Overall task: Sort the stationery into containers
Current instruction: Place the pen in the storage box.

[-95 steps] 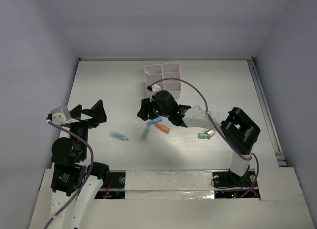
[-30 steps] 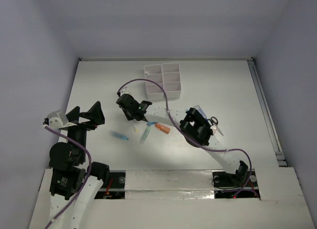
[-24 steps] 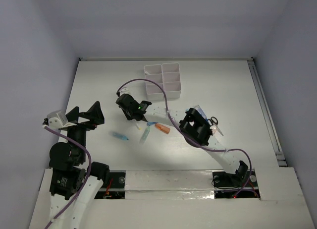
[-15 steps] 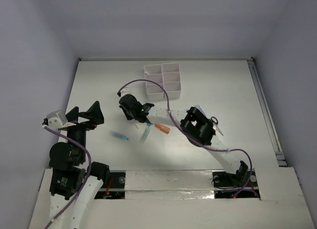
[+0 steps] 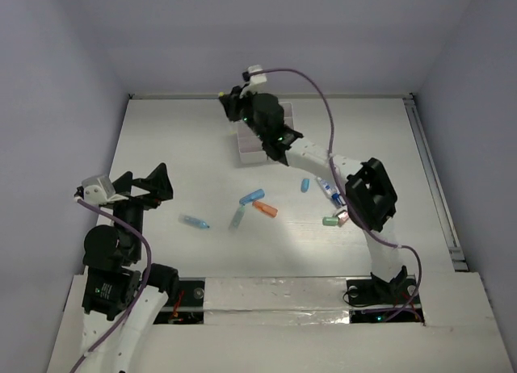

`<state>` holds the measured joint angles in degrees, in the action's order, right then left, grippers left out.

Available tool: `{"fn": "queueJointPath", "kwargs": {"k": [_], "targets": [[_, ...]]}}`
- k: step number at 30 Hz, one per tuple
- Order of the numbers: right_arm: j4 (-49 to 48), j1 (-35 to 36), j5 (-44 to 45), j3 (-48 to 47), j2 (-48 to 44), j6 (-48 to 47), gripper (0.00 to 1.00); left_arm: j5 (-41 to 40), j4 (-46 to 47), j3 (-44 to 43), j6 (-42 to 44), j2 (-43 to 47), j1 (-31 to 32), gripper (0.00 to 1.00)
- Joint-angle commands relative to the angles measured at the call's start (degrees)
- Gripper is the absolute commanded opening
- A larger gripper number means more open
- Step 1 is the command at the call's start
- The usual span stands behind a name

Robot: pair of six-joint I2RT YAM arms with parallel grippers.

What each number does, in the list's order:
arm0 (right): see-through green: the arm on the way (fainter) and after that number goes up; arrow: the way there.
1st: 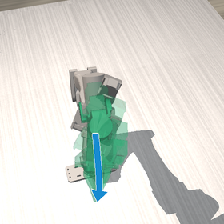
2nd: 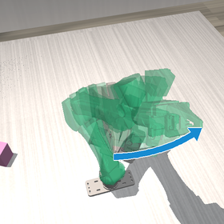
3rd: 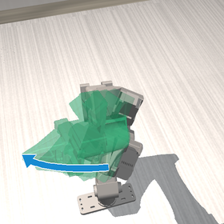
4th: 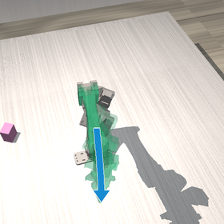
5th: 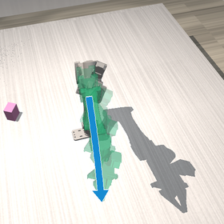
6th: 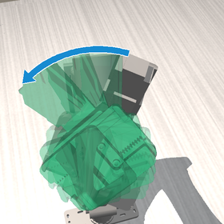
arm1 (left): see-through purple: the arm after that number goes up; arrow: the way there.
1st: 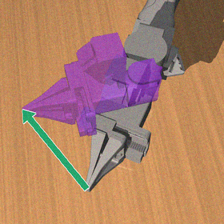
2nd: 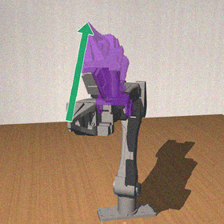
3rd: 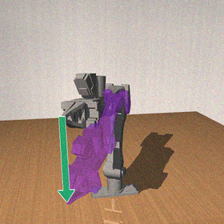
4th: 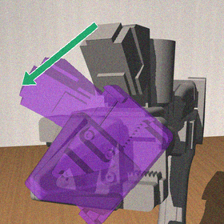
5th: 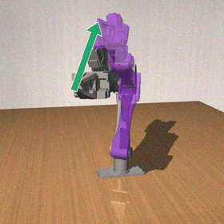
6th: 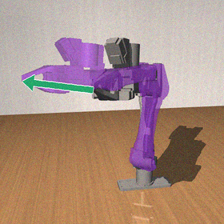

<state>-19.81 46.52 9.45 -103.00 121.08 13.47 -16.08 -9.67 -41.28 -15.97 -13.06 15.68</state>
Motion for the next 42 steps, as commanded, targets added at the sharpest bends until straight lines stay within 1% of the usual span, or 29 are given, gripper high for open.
{"fn": "queueJointPath", "kwargs": {"k": [1,2,3,6,8,11,15,23,30,42], "targets": [[-15.2,-4.6,0.3,3.4,-0.1,-1.4,0.0,1.7,2.7,-1.1,0.5,-1.7,0.0,0.99],[-17.8,-5.3,0.4,4.9,0.2,-1.7,0.0,1.7,2.7,-1.1,0.4,-1.9,0.0,0.99],[-22.9,-6.3,0.5,5.4,0.6,-2.4,0.0,1.9,2.7,-1.1,0.5,-2.3,0.0,0.99],[-30.7,-7.8,1.8,6.2,3.1,-4.6,0.0,3.3,2.7,-1.1,0.6,-2.6,-0.7,0.99],[-34.5,-8.4,2.7,5.8,4.4,-5.3,0.0,3.6,2.9,-1.1,0.6,-2.8,-1.3,0.99],[-36.9,-8.9,4.2,3.4,7.3,-6.6,0.0,3.9,3.1,-1.1,0.7,-2.8,-1.9,0.99],[-38.6,-9.4,5.0,2.9,10.2,-7.1,0.0,3.9,3.2,-1.0,0.7,-2.9,-2.4,0.99],[-44.0,-9.4,7.2,6.8,12.5,-6.6,0.0,4.5,3.4,-1.1,1.0,-3.6,-2.4,0.99],[-45.3,-9.4,7.5,8.2,13.1,-7.3,0.0,4.5,3.4,-1.1,1.0,-4.0,-2.4,0.99],[-45.0,-9.4,8.3,10.5,13.9,-5.0,0.0,4.8,3.6,-1.1,1.0,-4.2,-2.9,0.99]]}}
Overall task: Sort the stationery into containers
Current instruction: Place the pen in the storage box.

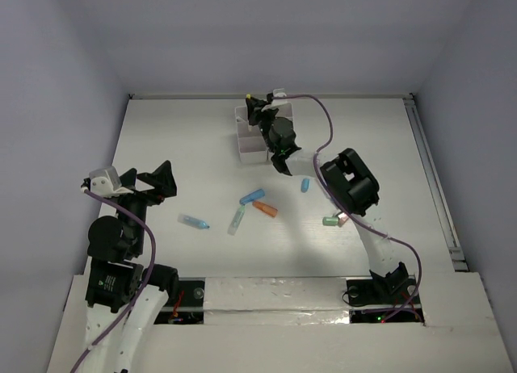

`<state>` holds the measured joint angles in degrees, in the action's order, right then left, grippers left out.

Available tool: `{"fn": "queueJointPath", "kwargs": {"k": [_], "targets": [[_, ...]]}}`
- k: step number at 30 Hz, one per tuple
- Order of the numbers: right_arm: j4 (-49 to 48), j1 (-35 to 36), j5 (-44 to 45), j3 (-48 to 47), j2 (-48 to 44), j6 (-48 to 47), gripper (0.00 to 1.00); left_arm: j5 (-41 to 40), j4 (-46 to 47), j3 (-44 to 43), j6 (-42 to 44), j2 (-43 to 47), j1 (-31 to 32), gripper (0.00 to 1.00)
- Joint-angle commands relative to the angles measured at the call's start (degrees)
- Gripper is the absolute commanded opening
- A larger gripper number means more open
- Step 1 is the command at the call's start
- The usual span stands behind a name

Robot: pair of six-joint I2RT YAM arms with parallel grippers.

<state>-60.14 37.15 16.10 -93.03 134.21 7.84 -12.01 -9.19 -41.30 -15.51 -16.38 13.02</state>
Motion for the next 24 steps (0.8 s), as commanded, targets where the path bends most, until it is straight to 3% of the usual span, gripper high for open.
{"fn": "queueJointPath", "kwargs": {"k": [1,17,24], "targets": [[-4.7,-0.1,1.7,0.7,0.7,0.7,0.0,0.7,3.1,-1.1,0.6,-0.8,-0.3,0.99],[-7.1,-0.1,-0.7,6.4,-3.0,1.0,0.36,1.2,3.4,-0.9,0.5,-0.4,-0.3,0.99],[-3.1,-0.1,-5.0,10.3,-8.9,0.9,0.39,1.9,3.7,-0.7,0.3,-0.1,-0.3,0.99]]}}
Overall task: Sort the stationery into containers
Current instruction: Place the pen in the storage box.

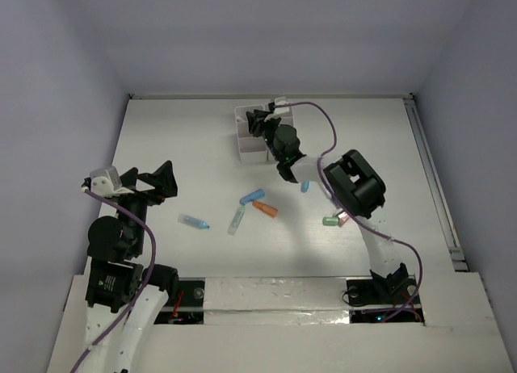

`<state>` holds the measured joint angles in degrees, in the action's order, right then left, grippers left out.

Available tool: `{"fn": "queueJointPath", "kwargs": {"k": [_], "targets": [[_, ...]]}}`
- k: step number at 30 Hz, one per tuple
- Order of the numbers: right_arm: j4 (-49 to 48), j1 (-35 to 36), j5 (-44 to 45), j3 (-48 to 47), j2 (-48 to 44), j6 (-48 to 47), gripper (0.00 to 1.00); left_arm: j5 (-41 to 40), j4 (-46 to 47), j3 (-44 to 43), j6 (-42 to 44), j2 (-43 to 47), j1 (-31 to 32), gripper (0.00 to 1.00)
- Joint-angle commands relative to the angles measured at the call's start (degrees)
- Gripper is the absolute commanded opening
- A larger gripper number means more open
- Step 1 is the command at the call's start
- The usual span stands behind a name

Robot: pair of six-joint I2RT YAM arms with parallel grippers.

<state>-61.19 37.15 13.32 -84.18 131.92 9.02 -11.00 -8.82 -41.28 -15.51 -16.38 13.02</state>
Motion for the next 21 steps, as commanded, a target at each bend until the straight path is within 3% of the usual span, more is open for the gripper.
{"fn": "queueJointPath", "kwargs": {"k": [1,7,12,14,19,21], "targets": [[-1.6,-0.1,-2.7,2.2,-8.4,-0.3,0.39,0.9,3.2,-0.8,0.3,-0.1,-0.8,0.99],[8.5,1.1,-6.9,6.8,-16.2,0.5,0.39,0.9,3.2,-0.7,0.1,0.2,-0.8,0.99],[28.0,1.6,-18.7,6.5,-23.1,0.3,0.28,1.0,3.1,-0.7,0.0,0.1,-0.8,0.99],[30.9,2.3,-20.4,8.6,-25.6,-1.4,0.23,1.1,3.1,-0.7,-0.3,0.1,-0.8,0.99],[45.5,5.2,-28.6,9.6,-30.7,-2.4,0.21,1.8,3.4,-0.7,-0.6,-0.9,-0.8,0.99],[46.7,8.0,-26.4,11.8,-31.7,-3.9,0.22,1.6,3.1,-0.8,-0.6,-1.2,-0.8,0.99]]}}
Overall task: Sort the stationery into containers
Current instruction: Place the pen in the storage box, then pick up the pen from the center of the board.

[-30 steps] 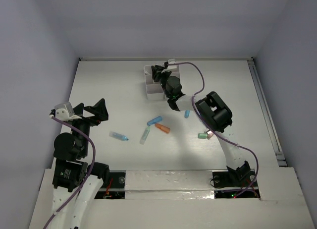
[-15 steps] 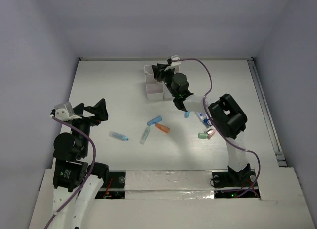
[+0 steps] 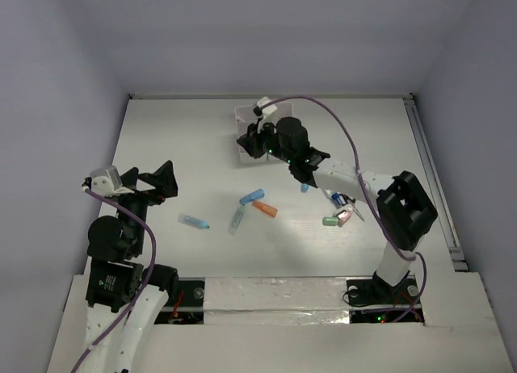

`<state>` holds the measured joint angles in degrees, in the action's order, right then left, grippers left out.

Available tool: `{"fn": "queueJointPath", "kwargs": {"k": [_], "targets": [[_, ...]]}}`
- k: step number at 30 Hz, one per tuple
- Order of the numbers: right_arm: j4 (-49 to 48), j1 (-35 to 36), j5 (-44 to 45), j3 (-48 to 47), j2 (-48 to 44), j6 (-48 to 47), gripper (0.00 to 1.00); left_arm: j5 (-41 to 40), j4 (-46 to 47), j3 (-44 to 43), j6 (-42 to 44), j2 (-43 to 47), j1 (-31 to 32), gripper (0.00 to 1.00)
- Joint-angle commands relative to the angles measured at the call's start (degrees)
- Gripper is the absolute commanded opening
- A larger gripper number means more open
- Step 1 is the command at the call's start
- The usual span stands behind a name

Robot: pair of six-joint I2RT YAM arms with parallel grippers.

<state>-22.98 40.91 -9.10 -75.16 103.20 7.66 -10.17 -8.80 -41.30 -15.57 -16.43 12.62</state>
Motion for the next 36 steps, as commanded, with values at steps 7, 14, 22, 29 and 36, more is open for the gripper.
{"fn": "queueJointPath", "kwargs": {"k": [7,14,22,29,36], "targets": [[11.2,13.8,-12.6,2.0,2.3,-4.6,0.48,-1.1,2.0,-0.9,-0.8,-1.3,-0.4,0.99],[18.3,19.7,-13.4,-6.6,11.8,-10.3,0.73,-1.8,1.5,-0.9,-1.0,-0.7,-0.4,0.99],[22.5,21.1,-7.4,-12.9,20.7,-12.6,0.75,-1.9,1.3,-1.1,-1.3,-0.4,-0.4,0.99],[22.8,21.6,-7.2,-16.4,24.7,-13.1,0.73,-2.0,1.4,-1.0,-1.0,-0.4,0.1,0.99],[25.6,24.2,-2.6,-17.1,27.4,-15.1,0.64,-3.1,0.9,-1.2,-1.7,-0.2,0.6,0.99]]}}
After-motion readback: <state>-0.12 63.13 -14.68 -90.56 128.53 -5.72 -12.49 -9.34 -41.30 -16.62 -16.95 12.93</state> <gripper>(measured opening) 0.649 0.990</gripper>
